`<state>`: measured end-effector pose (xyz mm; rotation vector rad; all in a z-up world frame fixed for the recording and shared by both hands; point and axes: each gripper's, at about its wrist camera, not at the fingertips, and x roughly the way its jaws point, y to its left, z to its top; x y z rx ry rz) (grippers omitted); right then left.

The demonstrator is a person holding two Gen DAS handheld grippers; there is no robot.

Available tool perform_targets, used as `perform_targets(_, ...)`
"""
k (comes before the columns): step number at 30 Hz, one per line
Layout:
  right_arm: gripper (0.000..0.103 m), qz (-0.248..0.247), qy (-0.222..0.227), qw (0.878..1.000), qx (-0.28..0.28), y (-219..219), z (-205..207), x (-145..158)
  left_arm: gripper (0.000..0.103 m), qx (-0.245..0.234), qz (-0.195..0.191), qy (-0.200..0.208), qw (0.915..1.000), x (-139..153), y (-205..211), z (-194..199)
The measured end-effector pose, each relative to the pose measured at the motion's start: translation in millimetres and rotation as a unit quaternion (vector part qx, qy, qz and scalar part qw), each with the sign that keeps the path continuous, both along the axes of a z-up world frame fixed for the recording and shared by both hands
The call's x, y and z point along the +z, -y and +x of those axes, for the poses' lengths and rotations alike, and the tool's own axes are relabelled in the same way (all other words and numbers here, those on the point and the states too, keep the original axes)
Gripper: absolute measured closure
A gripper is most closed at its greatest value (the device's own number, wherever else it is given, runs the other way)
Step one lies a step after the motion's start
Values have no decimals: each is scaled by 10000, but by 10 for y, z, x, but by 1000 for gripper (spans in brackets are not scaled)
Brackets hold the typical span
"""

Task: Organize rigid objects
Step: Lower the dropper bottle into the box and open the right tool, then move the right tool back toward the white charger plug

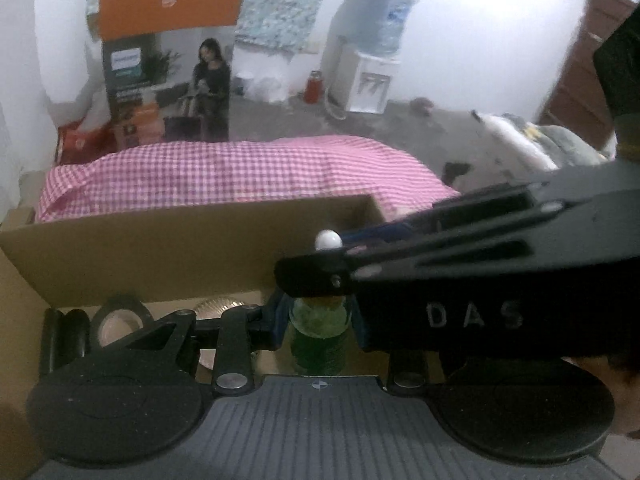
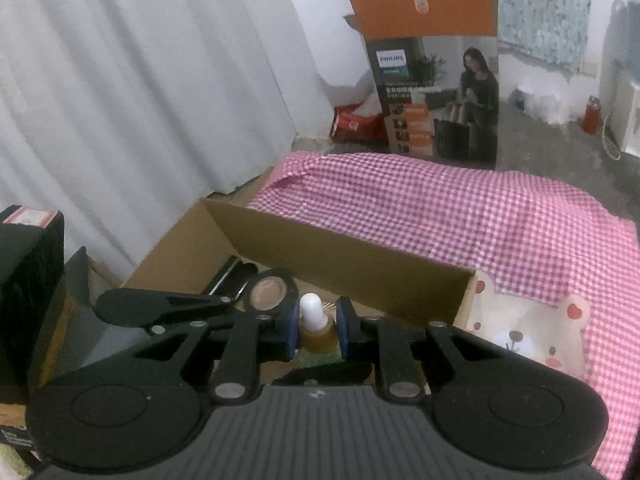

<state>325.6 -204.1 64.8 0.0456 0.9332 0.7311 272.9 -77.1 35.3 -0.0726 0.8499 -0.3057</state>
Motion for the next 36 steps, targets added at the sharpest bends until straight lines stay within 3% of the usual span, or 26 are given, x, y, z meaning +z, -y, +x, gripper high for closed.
perform_targets(3, 82, -112, -28, 9999, 18, -32, 124, -105, 71, 131, -105, -205, 9996, -35, -33, 138)
perform_targets(5, 89, -177, -31, 9998, 17, -53, 205, -155, 70, 139, -241, -364, 9989, -75, -49, 180)
perform_targets(14, 89, -346, 38, 9994, -23, -105, 284, -184, 69, 84, -175, -355, 9992, -106, 9, 162)
perform_targets(19, 86, -311, 58, 9993, -209, -34, 236, -83, 52, -1, -246, -198, 9995, 15, -27, 45)
perform_targets(22, 77, -258, 200, 9990, -290, 27, 96, 51, 45, -110, -291, -26, 9995, 126, -43, -85)
perform_targets(25, 43, -149, 372, 9983, -413, 104, -66, 202, 41, -179, -338, 107, 9992, 231, -65, -232)
perform_targets(28, 41, -73, 603, 9969, -509, 185, -273, 365, 40, -229, -427, 205, 9986, 338, -91, -414)
perform_targets(36, 36, 476, 657, 9938, -757, 418, -975, 708, 31, -479, -333, 603, 9965, 582, -265, -1134)
